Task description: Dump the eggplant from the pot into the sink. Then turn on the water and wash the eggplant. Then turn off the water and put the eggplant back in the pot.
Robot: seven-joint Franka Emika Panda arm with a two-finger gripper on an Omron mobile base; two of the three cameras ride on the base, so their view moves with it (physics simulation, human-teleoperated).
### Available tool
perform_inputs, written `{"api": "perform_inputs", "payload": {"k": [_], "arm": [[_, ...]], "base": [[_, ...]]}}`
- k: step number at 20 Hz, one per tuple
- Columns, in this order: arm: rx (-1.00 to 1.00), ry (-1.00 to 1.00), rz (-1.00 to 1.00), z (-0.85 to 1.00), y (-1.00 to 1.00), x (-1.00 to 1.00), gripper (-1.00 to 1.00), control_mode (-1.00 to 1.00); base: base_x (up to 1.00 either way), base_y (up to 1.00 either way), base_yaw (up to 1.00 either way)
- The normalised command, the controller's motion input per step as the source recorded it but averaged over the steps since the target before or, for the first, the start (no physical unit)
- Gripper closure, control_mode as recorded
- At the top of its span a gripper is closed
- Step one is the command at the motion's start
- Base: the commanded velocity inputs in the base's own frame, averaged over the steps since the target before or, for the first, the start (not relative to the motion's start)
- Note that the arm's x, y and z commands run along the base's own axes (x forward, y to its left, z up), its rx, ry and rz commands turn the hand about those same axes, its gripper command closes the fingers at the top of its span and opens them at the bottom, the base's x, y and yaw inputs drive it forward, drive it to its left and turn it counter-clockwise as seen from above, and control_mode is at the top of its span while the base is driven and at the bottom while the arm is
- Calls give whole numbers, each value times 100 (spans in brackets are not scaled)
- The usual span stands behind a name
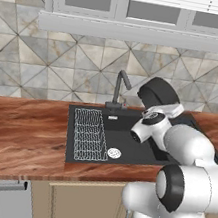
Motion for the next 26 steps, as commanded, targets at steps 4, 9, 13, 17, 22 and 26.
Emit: {"api": "perform_inputs", "payload": {"k": [4, 9, 13, 17, 22, 26], "arm": [[-8, -8, 0, 3, 0, 0, 100, -100], [-3, -1, 0, 10, -1, 0, 100, -100], [4, 2, -7, 47, -23, 0, 100, -100], [25, 5, -11, 66, -38, -2, 100, -100], [43, 9, -13, 58, -39, -26, 100, -100], [59, 16, -15, 49, -34, -47, 100, -100]], "base": [[0, 0, 0], [0, 0, 0], [0, 0, 0], [0, 0, 0], [0, 0, 0], [0, 0, 0]]}}
